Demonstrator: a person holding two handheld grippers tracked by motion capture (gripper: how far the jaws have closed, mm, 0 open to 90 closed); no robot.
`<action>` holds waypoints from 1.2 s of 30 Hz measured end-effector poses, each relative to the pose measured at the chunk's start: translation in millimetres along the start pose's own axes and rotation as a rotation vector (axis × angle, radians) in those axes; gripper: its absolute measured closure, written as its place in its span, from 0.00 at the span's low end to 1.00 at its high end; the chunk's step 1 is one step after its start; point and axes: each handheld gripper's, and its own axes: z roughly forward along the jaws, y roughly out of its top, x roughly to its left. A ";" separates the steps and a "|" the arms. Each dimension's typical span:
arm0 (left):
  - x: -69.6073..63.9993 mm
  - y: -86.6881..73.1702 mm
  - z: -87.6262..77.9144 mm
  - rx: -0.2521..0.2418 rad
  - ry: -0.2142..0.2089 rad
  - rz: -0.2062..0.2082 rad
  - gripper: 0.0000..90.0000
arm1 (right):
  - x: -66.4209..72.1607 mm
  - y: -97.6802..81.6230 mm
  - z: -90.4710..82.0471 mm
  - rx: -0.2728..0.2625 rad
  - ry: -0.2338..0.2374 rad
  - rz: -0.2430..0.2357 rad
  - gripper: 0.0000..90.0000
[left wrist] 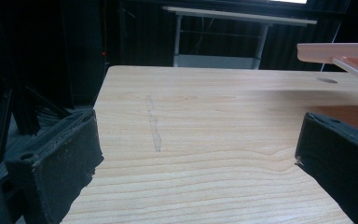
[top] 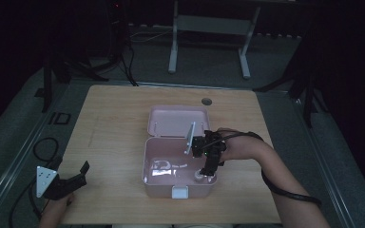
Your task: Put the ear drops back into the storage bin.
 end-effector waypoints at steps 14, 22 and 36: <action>0.0 0.0 -0.1 0.002 0.002 0.002 0.00 | -4.5 -46.7 -28.4 -0.087 -0.042 0.093 0.16; 0.0 0.0 -0.3 0.003 0.002 0.006 0.00 | -4.1 -70.6 -24.9 -0.096 -0.042 0.136 0.16; -0.1 0.0 -0.3 0.003 0.001 0.006 0.00 | -4.1 -108.4 6.7 -0.119 -0.047 0.217 0.16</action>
